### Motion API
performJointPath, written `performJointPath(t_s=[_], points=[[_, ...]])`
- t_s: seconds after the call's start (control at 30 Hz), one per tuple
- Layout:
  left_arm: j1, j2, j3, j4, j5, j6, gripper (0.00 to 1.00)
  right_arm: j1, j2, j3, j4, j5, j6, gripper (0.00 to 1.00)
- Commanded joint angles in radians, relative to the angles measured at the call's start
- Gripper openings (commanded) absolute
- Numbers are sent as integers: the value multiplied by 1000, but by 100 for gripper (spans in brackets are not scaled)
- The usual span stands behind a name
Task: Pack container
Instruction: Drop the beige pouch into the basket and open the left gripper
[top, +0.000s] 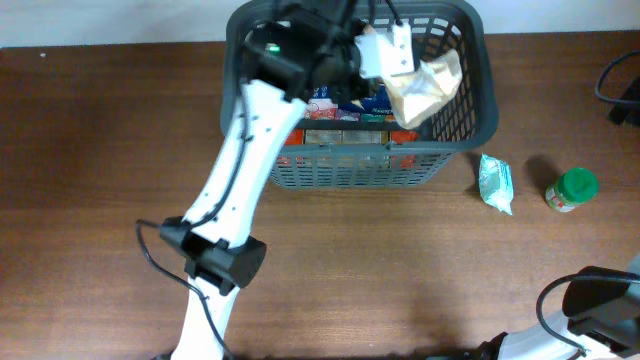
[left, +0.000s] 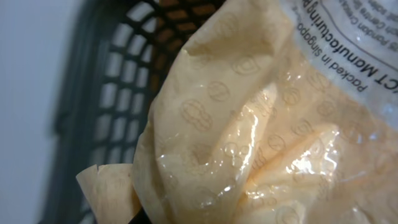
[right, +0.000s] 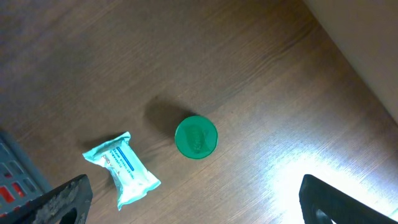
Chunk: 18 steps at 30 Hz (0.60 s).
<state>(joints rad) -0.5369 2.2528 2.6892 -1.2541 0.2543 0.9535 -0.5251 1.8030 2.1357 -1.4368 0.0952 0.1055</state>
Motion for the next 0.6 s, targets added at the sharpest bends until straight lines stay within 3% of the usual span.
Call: performJointPath(t_s=[0.0, 0.3, 0.57], points=[[-15, -26, -201, 127, -6, -16, 2, -6, 0, 8, 1, -6, 6, 99], [-66, -26, -494, 279, -3, -28, 1, -6, 0, 8, 1, -6, 6, 99], [-93, -10, -576, 327, -3, 6, 2, -6, 0, 8, 1, -6, 6, 99]])
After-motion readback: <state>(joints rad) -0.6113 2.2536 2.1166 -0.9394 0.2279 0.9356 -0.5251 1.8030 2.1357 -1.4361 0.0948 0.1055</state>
